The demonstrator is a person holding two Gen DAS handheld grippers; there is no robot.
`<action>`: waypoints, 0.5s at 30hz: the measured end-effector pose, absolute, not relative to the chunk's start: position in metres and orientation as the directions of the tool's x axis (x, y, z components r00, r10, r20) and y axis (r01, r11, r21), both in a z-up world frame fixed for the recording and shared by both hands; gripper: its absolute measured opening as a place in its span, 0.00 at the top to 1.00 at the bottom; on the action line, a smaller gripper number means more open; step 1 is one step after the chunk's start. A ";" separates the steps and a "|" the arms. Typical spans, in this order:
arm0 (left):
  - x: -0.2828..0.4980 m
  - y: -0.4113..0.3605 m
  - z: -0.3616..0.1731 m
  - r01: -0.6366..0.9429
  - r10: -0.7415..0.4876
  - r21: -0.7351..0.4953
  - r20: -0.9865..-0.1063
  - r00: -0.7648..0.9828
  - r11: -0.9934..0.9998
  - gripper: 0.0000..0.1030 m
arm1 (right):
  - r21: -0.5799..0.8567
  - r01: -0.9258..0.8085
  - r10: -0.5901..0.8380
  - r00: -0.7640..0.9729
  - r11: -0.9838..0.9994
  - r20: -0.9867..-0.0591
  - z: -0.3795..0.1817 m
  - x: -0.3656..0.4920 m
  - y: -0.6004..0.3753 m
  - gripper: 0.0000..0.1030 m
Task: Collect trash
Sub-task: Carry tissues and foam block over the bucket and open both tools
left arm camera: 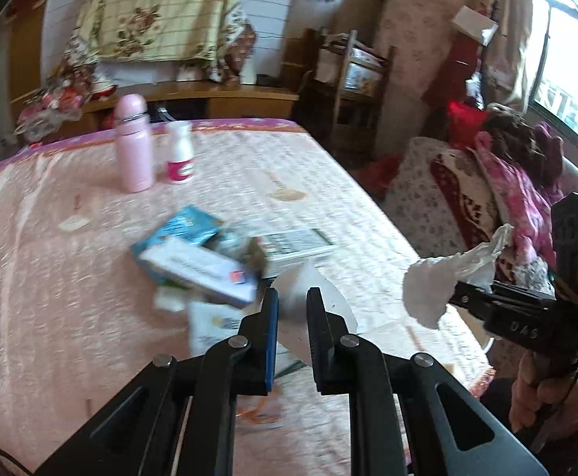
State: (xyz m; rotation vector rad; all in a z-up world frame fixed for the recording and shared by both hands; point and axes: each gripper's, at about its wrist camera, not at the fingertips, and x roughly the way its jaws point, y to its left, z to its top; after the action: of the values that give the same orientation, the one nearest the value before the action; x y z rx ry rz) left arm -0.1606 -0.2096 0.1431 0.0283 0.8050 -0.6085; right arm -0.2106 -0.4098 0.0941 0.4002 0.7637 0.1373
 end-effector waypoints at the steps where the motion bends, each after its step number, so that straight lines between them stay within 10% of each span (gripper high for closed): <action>1: -0.162 -0.218 0.142 0.531 -0.508 -0.204 -0.683 0.525 0.823 0.85 | 0.394 0.039 0.248 0.721 0.918 -0.647 0.093 -0.215 -0.417 0.81; 15: -0.183 -0.341 0.137 0.660 -0.569 -0.177 -0.693 0.444 0.730 0.85 | 0.382 0.264 0.078 0.726 0.886 -0.684 0.077 -0.269 -0.525 0.80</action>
State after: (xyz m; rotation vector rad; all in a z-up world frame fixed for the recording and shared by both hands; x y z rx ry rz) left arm -0.1830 -0.3410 0.1373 0.1256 0.8080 -0.7640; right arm -0.2695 -0.5254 0.0769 0.4833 0.7590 -0.1073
